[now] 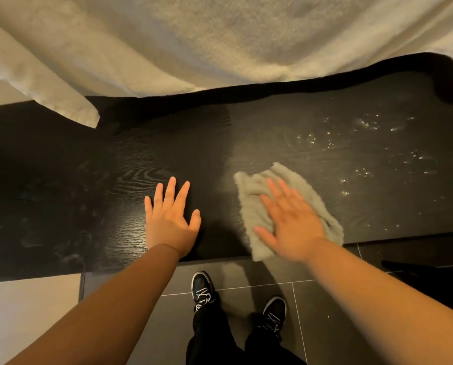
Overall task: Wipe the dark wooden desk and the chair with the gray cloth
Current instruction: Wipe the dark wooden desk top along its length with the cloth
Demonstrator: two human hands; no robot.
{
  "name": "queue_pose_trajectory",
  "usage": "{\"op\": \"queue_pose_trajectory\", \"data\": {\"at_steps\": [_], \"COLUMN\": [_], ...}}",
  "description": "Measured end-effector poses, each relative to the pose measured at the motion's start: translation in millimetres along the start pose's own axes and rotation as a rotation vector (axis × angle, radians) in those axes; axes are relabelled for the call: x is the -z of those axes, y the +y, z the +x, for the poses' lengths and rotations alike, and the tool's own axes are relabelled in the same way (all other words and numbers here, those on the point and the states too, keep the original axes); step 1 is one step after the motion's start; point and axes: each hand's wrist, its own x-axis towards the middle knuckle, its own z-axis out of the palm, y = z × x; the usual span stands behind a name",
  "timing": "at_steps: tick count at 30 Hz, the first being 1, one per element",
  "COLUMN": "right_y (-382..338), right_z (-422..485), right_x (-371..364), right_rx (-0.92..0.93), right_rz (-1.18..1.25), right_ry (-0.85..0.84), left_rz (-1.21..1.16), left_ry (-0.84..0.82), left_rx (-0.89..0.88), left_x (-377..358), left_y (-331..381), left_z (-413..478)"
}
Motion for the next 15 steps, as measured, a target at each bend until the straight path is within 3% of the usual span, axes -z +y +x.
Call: {"op": "queue_pose_trajectory", "data": {"at_steps": [3,6,9,12,15], "right_y": [21.2,-17.4,-67.9,-72.2,-28.9], "right_z": [-11.6,-0.5,18.5,30.1,34.7], "right_x": [-0.2,2.2,2.4,0.5,1.7], "right_rx": [-0.221,-0.286,-0.056,0.159,0.138], "right_rz": [-0.007,0.041,0.043,0.000,0.034], "right_ry": [0.028,-0.006,-0.060,-0.067,0.035], "left_rz": [0.007,0.001,-0.002,0.010,0.018], "left_ry": [-0.002,-0.013,-0.012,-0.009,-0.024], "left_rx": [-0.003,0.010,0.011,0.004,0.005], "left_x": [0.1,0.4,-0.9,-2.0,-2.3], "left_y": [2.1,1.0,0.1,-0.3,-1.4], "left_z": [1.3,1.4,-0.3,0.5,1.1]}}
